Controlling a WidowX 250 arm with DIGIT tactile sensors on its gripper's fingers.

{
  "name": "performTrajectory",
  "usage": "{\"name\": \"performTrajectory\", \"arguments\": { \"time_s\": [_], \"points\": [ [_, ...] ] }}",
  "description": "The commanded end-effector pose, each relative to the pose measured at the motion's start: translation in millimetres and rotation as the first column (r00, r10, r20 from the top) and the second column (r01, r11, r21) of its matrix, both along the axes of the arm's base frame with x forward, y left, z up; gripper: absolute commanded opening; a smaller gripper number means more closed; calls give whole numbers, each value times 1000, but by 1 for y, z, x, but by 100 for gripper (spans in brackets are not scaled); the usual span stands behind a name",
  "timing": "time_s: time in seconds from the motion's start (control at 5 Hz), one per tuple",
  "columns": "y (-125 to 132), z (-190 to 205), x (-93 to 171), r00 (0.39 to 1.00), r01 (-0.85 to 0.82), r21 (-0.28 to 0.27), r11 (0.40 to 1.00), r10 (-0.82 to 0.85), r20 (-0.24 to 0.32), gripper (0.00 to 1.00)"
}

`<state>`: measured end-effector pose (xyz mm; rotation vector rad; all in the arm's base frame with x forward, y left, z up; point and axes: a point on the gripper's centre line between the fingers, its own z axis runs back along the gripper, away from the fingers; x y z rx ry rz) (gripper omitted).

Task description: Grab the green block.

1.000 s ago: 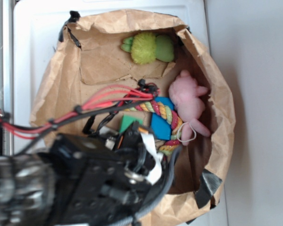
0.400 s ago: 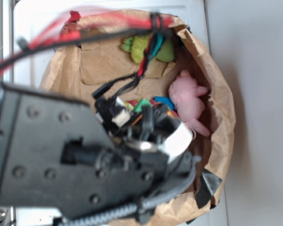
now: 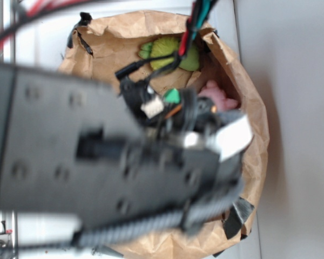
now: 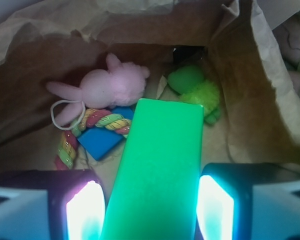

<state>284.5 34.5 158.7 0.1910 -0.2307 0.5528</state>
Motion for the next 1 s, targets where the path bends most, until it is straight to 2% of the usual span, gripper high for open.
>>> {"name": "performTrajectory", "arguments": {
  "time_s": [0.0,0.2,0.6,0.8],
  "points": [
    [29,51,-9,996,90,-91,992,-89,14,0],
    [36,58,-22,990,137,-145,980,-132,42,0],
    [30,63,-32,986,157,-202,967,-141,92,0],
    [8,52,-33,976,162,-149,975,-136,172,0]
  ]
}}
